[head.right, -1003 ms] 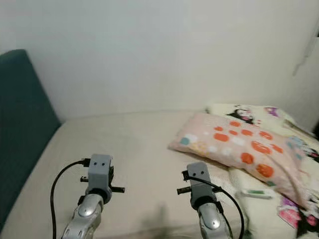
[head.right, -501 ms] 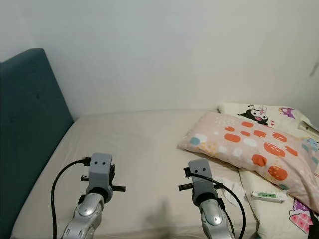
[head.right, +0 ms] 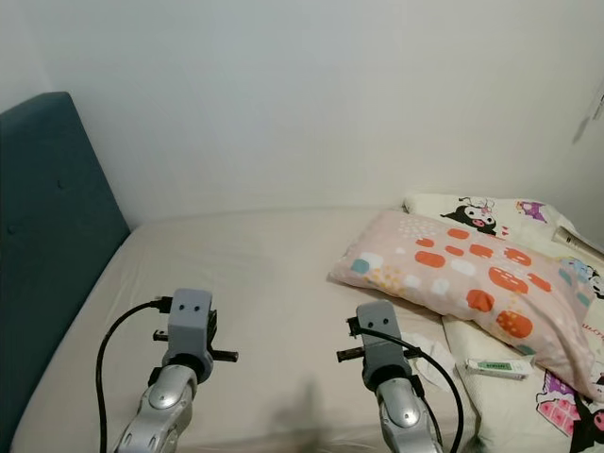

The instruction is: Clean up the room

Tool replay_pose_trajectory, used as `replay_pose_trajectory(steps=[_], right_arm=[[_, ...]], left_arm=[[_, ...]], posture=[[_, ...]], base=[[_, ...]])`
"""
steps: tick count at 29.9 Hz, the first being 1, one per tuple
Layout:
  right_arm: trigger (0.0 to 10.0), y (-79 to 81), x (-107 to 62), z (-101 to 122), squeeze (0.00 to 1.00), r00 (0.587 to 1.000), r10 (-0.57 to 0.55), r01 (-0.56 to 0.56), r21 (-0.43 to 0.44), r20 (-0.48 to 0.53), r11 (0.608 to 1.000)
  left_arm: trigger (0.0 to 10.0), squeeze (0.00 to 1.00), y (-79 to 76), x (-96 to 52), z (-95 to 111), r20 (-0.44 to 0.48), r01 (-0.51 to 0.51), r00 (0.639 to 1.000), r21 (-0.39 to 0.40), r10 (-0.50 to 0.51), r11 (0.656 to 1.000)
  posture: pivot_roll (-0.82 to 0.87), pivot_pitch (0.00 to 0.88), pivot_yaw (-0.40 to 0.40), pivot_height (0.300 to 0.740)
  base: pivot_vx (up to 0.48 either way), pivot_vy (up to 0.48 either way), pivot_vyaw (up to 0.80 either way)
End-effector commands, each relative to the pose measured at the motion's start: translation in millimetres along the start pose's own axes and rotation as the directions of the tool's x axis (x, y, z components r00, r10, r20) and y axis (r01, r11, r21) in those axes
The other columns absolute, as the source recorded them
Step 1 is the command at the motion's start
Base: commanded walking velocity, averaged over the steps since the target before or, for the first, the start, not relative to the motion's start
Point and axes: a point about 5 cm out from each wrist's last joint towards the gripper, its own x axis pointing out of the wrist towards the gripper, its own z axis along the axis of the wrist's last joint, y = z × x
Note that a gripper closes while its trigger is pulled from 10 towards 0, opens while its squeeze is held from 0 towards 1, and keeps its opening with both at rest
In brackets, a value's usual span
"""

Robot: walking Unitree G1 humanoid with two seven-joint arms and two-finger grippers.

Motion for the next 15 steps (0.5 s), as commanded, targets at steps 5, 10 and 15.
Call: replay_pose_trajectory(steps=[5,10,15], right_arm=[[10.0,-3.3,-0.4,-3.1,0.00,1.000,-0.012,0.012,0.008,-0.010,1.000],[10.0,-4.1,-0.1,-3.2,0.00,1.000,-0.013,0.013,0.008,-0.012,1.000],[10.0,-4.9,-0.3,-3.3,0.00,1.000,-0.013,0.013,0.007,-0.014,1.000]], left_arm=[[10.0,0.00,-0.9,-0.6,0.3,-0.006,-0.008,1.000,0.004,0.008,1.000],[10.0,0.00,-0.3,-0.2,0.4,-0.008,-0.014,1.000,0.004,0.014,1.000],[10.0,0.00,0.9,0.4,-0.3,-0.015,-0.020,1.000,0.003,0.021,1.000]], posture=[[-0.01,0.018,-0.040,0.740],[-0.01,0.023,-0.042,0.740],[-0.01,0.024,-0.040,0.740]], base=[[0.000,-0.365,0.00],[0.000,-0.373,0.00],[0.000,-0.379,0.00]])
